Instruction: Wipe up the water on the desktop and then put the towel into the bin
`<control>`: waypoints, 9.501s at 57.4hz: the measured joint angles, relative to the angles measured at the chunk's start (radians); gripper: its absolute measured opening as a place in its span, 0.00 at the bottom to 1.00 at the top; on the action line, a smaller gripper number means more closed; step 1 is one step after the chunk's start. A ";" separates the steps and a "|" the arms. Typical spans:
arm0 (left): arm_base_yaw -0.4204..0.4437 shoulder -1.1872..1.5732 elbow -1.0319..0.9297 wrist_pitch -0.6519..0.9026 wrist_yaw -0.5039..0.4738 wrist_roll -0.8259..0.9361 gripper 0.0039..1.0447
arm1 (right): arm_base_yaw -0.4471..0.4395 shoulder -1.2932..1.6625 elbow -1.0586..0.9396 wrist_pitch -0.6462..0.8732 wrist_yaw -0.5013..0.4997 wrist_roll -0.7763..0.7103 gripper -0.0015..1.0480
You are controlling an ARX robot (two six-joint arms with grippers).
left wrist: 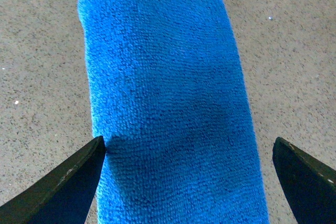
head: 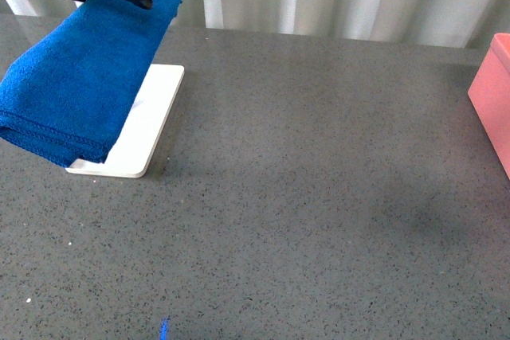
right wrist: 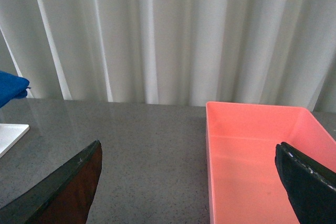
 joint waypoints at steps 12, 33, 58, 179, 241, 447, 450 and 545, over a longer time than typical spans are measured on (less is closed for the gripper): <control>-0.002 0.005 -0.021 0.037 -0.029 -0.005 0.94 | 0.000 0.000 0.000 0.000 0.000 0.000 0.93; -0.004 0.017 -0.079 0.084 -0.064 0.003 0.80 | 0.000 0.000 0.000 0.000 0.000 0.000 0.93; 0.002 0.008 -0.097 0.118 -0.037 -0.001 0.06 | 0.000 0.000 0.000 0.000 0.000 0.000 0.93; -0.320 -0.396 -0.414 0.523 0.436 -0.479 0.04 | 0.000 0.000 0.000 0.000 0.000 0.000 0.93; -0.322 -0.398 -0.415 0.523 0.436 -0.479 0.04 | 0.070 1.584 0.554 0.510 -0.768 0.167 0.93; 0.062 -1.277 -1.474 0.950 -0.025 -0.085 0.03 | 0.174 1.776 0.681 0.789 -0.737 0.301 0.04; 0.079 -1.302 -1.482 0.934 -0.013 -0.085 0.03 | 0.175 1.776 0.681 0.789 -0.736 0.301 0.04; 0.097 -2.032 -1.534 0.256 -0.008 -0.085 0.03 | 0.203 1.783 0.699 0.639 -0.688 0.184 0.04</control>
